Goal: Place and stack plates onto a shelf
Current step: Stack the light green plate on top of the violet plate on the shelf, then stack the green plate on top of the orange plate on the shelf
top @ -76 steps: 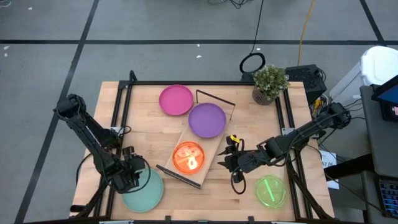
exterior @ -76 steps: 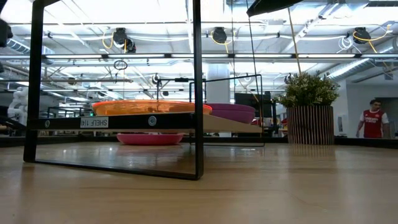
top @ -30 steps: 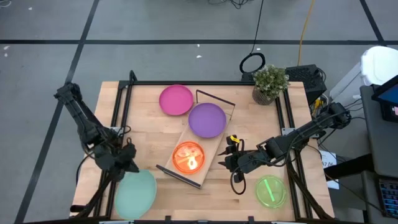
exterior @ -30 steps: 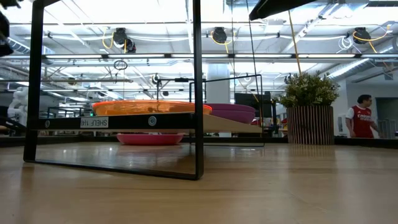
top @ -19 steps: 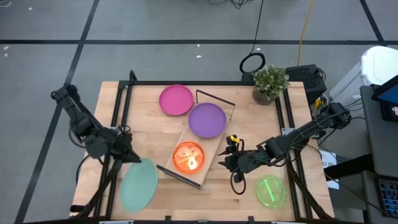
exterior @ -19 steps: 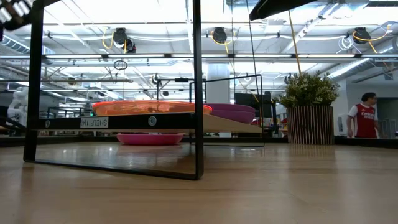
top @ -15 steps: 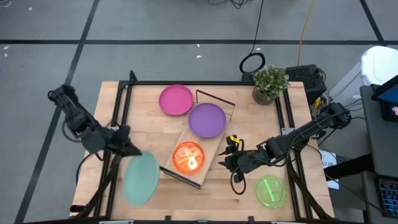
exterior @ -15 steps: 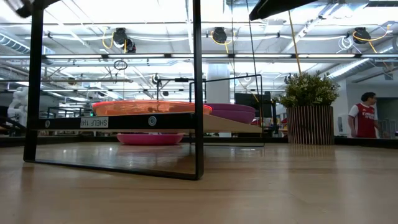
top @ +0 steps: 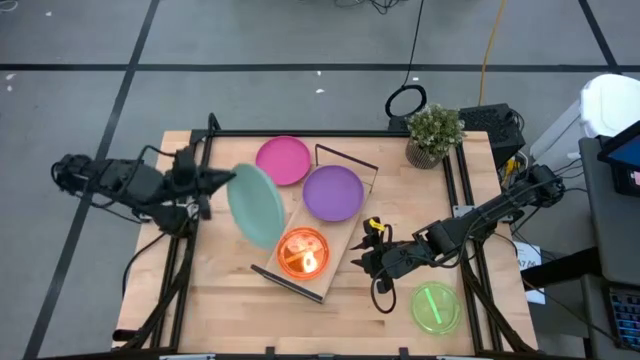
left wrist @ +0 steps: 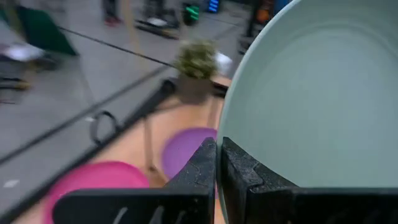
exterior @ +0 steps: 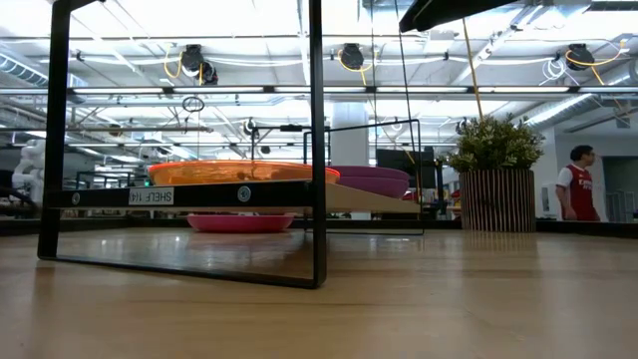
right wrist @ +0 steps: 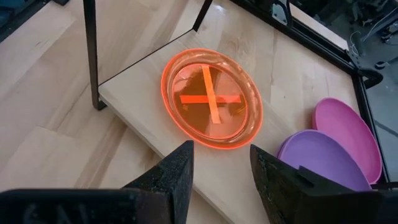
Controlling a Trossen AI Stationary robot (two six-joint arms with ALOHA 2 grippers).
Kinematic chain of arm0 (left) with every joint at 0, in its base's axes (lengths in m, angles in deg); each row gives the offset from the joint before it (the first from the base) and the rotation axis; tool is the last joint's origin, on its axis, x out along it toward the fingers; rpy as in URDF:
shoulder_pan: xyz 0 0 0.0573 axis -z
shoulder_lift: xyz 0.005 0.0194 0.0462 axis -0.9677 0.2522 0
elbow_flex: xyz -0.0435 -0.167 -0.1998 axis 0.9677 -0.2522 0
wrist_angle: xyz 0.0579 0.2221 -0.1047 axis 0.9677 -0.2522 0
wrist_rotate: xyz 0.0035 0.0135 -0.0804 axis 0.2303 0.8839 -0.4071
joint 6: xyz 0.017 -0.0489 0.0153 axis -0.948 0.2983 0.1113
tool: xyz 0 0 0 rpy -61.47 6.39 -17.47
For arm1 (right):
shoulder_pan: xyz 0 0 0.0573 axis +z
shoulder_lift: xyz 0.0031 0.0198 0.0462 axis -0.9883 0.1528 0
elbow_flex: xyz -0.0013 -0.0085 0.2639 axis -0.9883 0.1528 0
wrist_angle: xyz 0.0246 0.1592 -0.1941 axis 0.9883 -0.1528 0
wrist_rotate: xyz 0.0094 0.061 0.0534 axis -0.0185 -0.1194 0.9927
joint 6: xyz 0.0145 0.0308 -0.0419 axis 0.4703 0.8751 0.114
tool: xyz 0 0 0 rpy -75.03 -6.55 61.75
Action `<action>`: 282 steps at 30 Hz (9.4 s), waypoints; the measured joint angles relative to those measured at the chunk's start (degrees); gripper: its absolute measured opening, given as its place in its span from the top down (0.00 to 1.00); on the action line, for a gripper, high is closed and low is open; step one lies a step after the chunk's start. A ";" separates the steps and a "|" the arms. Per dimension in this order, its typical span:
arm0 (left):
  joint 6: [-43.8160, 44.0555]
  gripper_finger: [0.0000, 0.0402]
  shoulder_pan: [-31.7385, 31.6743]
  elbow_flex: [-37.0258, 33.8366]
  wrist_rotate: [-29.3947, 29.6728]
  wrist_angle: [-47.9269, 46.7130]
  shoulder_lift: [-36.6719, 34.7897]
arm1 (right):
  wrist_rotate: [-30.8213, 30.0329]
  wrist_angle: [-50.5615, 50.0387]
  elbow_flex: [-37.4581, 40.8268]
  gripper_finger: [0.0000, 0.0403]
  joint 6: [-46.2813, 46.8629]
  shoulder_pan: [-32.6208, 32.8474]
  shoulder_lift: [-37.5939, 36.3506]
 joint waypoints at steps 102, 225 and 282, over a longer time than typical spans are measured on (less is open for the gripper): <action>-9.86 0.66 -10.84 -0.02 -23.62 3.88 28.90 | 14.19 -35.43 2.98 0.65 54.74 16.74 -2.27; -6.65 0.66 -8.79 -0.07 -20.81 4.40 28.96 | 38.21 15.34 38.02 0.65 63.77 14.24 -9.73; -10.13 0.66 -8.81 -0.07 -14.34 -3.55 28.96 | 6.17 26.73 38.80 1.00 59.63 -9.30 -25.94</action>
